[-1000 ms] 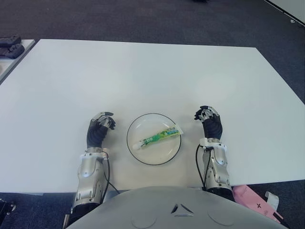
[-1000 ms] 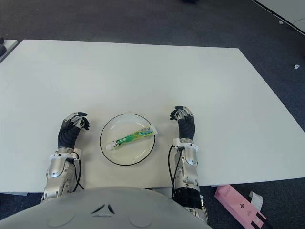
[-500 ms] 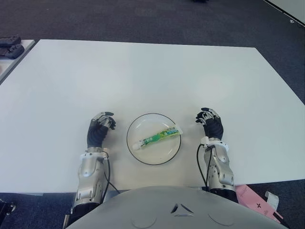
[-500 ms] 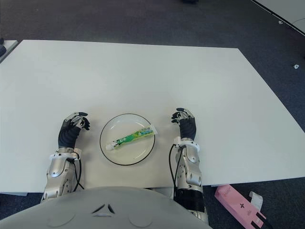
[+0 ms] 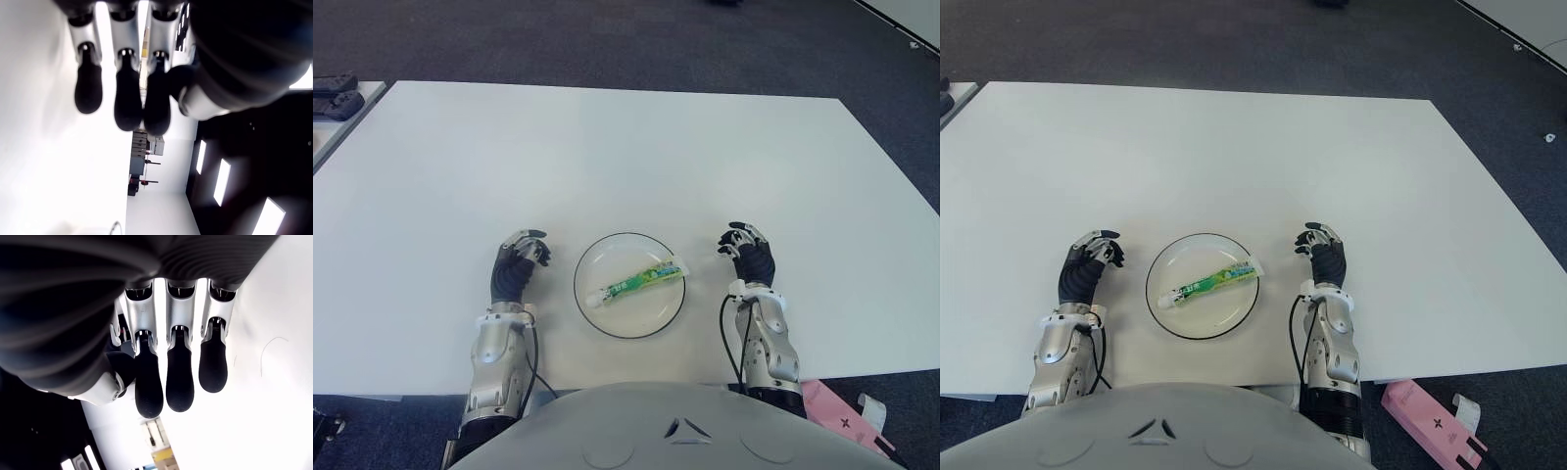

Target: Put the toothpaste on the table into the plate.

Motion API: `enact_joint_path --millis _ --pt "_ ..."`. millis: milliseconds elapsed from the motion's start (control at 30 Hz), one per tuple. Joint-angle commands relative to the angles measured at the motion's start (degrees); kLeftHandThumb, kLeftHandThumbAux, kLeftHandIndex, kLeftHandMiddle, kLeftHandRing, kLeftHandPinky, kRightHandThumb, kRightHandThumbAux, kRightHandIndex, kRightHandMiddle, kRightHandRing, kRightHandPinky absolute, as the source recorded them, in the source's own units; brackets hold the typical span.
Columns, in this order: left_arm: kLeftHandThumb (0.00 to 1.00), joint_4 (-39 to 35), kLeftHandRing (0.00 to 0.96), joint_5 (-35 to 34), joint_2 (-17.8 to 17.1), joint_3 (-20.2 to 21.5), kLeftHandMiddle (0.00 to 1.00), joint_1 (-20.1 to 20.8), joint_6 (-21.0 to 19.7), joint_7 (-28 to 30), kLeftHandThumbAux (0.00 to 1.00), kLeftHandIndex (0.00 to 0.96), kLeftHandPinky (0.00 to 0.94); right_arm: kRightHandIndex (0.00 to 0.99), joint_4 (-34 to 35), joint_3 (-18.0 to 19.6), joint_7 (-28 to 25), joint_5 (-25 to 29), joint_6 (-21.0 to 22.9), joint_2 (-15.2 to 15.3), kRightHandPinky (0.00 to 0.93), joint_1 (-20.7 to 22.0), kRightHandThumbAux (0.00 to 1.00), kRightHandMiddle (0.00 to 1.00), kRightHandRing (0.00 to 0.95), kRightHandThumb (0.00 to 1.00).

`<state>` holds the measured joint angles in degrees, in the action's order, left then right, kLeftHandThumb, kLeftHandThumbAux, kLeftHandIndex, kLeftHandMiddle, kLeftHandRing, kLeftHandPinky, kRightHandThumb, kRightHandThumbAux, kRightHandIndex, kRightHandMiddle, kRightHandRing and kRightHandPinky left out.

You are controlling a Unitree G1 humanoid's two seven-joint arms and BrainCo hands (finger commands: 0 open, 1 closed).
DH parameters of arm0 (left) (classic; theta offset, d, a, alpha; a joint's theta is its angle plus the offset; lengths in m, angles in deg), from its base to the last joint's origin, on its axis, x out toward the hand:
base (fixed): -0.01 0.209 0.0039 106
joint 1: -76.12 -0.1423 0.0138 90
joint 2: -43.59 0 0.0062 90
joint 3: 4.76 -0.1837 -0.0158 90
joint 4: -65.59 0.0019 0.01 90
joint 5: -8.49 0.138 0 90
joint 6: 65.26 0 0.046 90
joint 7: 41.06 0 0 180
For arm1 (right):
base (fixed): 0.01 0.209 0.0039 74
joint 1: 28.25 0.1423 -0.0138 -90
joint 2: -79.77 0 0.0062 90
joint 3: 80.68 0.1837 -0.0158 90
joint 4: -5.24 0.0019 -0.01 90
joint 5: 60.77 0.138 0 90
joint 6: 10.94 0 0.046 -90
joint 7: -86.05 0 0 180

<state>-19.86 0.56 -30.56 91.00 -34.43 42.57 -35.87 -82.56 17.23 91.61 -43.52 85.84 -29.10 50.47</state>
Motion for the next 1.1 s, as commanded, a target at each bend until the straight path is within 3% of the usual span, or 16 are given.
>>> enact_joint_path --millis 33,800,1100 --pt "0.707 0.8 0.627 -0.4 -0.3 -0.1 0.638 0.5 -0.3 1.0 0.717 0.439 0.617 0.436 -1.6 0.7 0.9 1.0 3.0 -2.4 0.614 -1.6 0.719 0.632 0.620 0.710" --pt "0.708 0.5 0.630 -0.1 -0.1 0.1 0.636 0.3 -1.1 0.9 0.717 0.439 0.622 0.436 -1.5 0.9 2.0 1.9 3.5 -3.1 0.635 -1.7 0.719 0.639 0.631 0.709" --pt "0.710 -0.4 0.627 0.5 0.2 0.0 0.634 0.0 -1.9 0.4 0.715 0.440 0.621 0.436 -1.9 0.1 2.1 -0.1 0.3 -2.8 0.634 -2.2 0.719 0.647 0.636 0.710"
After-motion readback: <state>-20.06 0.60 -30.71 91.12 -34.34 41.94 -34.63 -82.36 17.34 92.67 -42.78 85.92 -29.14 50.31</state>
